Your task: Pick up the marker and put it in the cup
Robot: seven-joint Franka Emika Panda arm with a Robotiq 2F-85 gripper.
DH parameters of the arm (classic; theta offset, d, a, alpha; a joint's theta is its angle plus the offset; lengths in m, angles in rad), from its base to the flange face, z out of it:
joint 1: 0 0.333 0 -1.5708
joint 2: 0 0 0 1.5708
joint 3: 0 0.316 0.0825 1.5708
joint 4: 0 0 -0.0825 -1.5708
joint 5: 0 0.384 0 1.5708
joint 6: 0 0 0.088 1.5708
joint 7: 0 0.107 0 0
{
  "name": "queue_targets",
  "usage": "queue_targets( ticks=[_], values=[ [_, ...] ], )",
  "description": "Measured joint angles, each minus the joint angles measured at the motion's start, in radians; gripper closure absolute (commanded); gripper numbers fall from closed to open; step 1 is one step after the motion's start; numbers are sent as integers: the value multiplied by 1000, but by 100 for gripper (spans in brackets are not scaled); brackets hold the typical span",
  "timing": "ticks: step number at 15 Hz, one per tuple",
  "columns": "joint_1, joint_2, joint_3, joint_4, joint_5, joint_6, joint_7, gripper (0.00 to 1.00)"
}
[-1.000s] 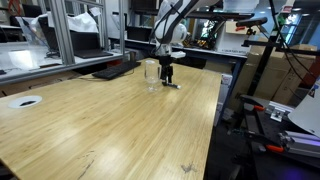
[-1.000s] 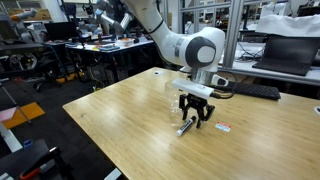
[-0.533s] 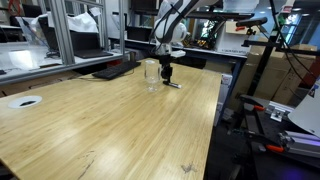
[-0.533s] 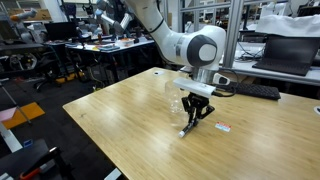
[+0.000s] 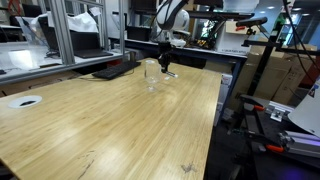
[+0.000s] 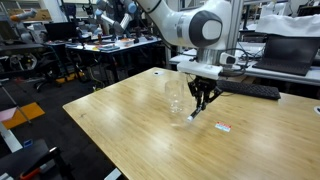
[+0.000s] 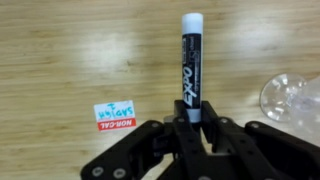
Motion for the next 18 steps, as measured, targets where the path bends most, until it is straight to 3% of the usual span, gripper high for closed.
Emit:
queue_targets(
  ticks=[5, 11, 14, 18],
  values=[
    [-5, -231, -4, -135, 0, 111, 7, 95],
    [64, -487, 62, -435, 4, 483, 4, 95],
    [101, -541, 121, -576, 69, 701, 4, 95],
    [103, -530, 212, -674, 198, 922, -1, 95]
  ],
)
